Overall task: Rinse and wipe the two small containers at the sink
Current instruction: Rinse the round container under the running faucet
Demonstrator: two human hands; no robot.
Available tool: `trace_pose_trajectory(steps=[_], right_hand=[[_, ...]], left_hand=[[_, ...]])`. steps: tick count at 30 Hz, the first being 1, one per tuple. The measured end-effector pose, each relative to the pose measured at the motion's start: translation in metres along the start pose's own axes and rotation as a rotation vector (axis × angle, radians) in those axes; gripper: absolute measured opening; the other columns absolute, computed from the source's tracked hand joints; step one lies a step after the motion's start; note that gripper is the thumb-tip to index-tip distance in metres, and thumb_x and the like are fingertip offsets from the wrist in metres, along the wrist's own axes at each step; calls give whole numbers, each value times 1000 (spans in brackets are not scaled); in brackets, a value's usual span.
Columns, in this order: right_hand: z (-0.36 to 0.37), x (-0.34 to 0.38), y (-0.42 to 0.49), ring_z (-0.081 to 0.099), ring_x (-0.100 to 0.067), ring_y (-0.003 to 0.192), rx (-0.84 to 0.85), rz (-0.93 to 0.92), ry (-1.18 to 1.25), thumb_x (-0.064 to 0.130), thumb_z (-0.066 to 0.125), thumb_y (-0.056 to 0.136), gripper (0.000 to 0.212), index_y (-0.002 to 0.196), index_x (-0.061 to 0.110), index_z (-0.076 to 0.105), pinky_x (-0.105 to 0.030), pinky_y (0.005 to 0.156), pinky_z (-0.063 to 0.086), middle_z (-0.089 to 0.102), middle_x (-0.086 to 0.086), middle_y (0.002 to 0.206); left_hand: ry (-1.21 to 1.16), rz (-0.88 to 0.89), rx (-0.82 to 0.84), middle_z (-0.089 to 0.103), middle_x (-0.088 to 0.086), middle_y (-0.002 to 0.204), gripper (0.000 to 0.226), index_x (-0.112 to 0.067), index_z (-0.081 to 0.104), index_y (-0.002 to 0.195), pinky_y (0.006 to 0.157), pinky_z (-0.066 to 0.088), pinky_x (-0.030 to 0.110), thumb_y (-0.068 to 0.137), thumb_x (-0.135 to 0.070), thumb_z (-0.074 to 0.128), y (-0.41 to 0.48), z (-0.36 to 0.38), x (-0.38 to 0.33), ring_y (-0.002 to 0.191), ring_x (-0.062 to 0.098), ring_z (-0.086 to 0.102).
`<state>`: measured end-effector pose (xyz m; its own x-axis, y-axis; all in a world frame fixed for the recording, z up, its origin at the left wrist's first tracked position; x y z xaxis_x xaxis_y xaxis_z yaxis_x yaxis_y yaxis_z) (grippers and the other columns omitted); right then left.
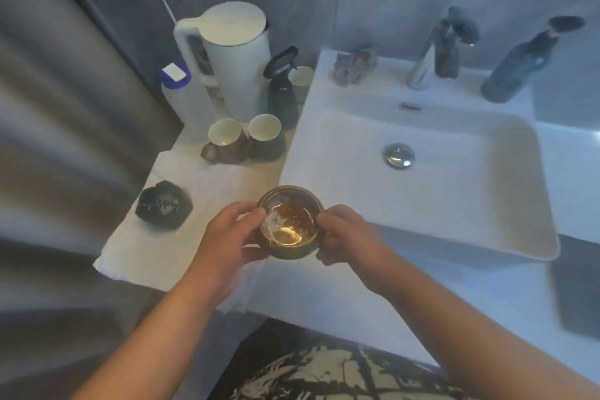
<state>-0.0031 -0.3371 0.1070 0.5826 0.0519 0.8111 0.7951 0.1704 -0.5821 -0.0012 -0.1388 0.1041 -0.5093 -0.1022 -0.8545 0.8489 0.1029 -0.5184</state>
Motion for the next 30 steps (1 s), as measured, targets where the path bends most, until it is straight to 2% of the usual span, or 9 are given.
trace_pose_trajectory(steps=[3, 8, 11, 14, 17, 20, 24, 27, 30], right_hand=[[-41, -13, -36, 64, -22, 66, -64, -6, 57, 40, 57, 76, 35, 98, 12, 56, -36, 69, 53, 63, -6, 74], [-100, -37, -85, 63, -20, 65, -186, -24, 104, 40, 58, 75, 49, 107, 4, 57, -32, 65, 54, 65, -6, 76], [-123, -45, -99, 62, -20, 64, -255, -22, 134, 34, 61, 85, 39, 107, 2, 58, -30, 62, 53, 65, -9, 78], [-142, -48, -105, 62, -21, 65, -301, -29, 153, 24, 58, 97, 19, 102, 6, 58, -30, 60, 52, 64, -11, 80], [-151, -43, -100, 63, -21, 67, -320, -36, 157, 31, 61, 92, 22, 96, 10, 57, -30, 61, 52, 65, -9, 78], [-155, -32, -86, 64, -22, 67, -332, -35, 148, 37, 62, 85, 29, 96, 10, 58, -32, 64, 54, 66, -7, 76], [-160, -17, -62, 65, -19, 70, -349, -34, 81, 45, 56, 79, 39, 99, 12, 61, -32, 69, 56, 68, -7, 81], [-171, -3, -42, 65, -17, 73, -359, -22, 18, 40, 56, 83, 36, 103, 11, 67, -31, 72, 56, 73, -11, 91], [-186, 11, -18, 66, -16, 79, -424, -42, -113, 26, 58, 94, 22, 108, 14, 70, -37, 79, 57, 74, -9, 98]], left_hand=[[7, -2, 89, 72, 1, 81, 9, -18, 67, 97, 55, 52, 31, 97, -16, 58, -21, 46, 7, 62, 12, 68], [21, -10, 228, 73, 4, 86, 12, -15, 70, 103, 62, 51, 35, 97, -17, 60, -48, 113, 24, 70, 16, 69], [-6, -74, 287, 74, 8, 95, 33, -13, 66, 113, 63, 54, 36, 82, -23, 73, -57, 138, 29, 75, 19, 70], [7, -89, 343, 73, 13, 104, 53, -12, 63, 121, 64, 56, 36, 71, -26, 74, -59, 157, 24, 77, 21, 71], [4, -98, 345, 75, 13, 102, 54, -17, 62, 118, 64, 57, 38, 69, -18, 83, -53, 170, 17, 75, 22, 74], [-21, -81, 352, 78, 8, 84, 37, -19, 62, 111, 63, 58, 40, 78, -12, 78, -37, 180, 8, 70, 22, 74], [-46, -65, 355, 77, 9, 75, 40, -18, 64, 101, 62, 61, 42, 63, -17, 74, -3, 187, -3, 67, 24, 72], [-53, -69, 349, 74, 13, 78, 52, -15, 65, 107, 64, 61, 46, 57, -19, 79, 28, 192, -9, 75, 30, 68], [-66, -84, 329, 72, 15, 83, 39, -15, 66, 101, 57, 59, 40, 63, -15, 74, 60, 199, -12, 74, 31, 67]])
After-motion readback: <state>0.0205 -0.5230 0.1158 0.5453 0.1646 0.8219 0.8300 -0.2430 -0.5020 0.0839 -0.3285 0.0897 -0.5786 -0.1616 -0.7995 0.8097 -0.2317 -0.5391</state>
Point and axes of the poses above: each hand's wrist, its own y-axis towards the middle knuckle, its own z-axis out of the palm, x = y × z, the point moved 1 cm from there along y, towards the middle knuckle
